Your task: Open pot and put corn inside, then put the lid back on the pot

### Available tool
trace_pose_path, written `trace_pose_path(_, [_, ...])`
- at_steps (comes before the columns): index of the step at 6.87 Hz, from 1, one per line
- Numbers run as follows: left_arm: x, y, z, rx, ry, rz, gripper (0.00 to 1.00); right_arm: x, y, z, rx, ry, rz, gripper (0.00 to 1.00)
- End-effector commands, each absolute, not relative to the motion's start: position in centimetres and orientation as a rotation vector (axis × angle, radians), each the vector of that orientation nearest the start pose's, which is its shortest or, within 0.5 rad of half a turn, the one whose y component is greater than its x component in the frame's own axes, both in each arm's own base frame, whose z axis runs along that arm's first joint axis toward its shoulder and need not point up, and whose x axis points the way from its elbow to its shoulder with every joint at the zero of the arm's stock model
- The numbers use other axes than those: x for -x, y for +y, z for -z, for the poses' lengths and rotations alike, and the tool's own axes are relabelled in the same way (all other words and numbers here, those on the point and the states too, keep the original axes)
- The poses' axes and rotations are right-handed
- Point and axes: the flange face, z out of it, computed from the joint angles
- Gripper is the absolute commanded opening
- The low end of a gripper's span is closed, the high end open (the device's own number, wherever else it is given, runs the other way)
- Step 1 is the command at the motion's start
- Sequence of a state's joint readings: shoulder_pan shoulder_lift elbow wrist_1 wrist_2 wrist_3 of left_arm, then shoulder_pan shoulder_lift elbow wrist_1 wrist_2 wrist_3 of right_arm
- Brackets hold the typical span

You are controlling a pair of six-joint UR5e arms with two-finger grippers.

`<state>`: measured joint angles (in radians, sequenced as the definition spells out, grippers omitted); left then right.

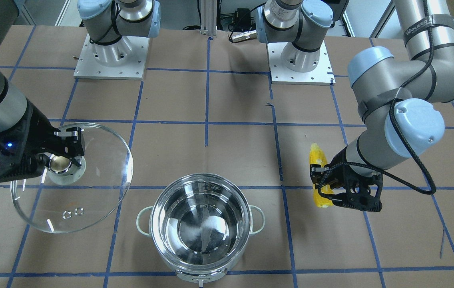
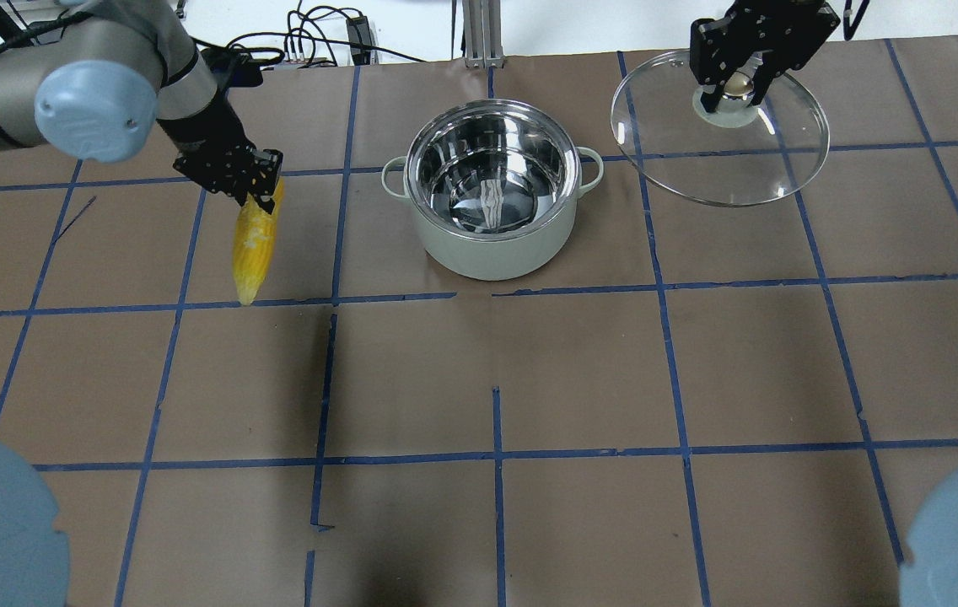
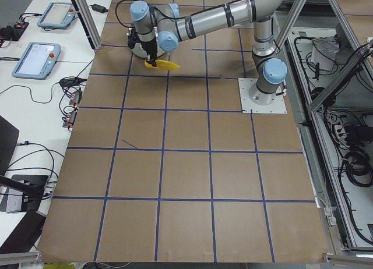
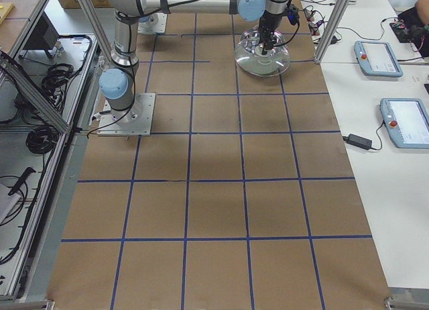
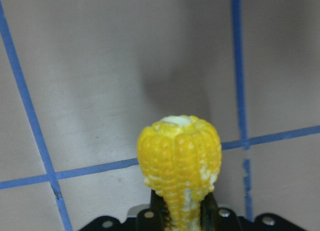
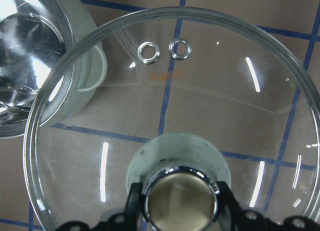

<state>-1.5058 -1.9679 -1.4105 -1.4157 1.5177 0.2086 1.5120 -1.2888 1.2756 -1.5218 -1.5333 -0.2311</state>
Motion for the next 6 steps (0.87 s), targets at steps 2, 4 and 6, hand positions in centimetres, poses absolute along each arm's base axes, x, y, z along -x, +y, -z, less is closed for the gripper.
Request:
trace_pose_path(2, [26.3,-70.3,-39.5,-0.126,3.26,-0.01,0.16,-10.7,-54.4,-47.9,0.266,3.094,0.01,0.06])
trace_pose_path(4, [36.3,-70.5,-36.5,-0.136,3.247,-0.017,0.16,-10.6,-54.2,-48.1,0.267,3.102,0.018,0.06])
trace_pose_path(6, [37.6,-70.6,-34.3,-0.142,3.243,-0.049,0.19,-10.6,-54.0,-48.3,0.265,3.107,0.022,0.06])
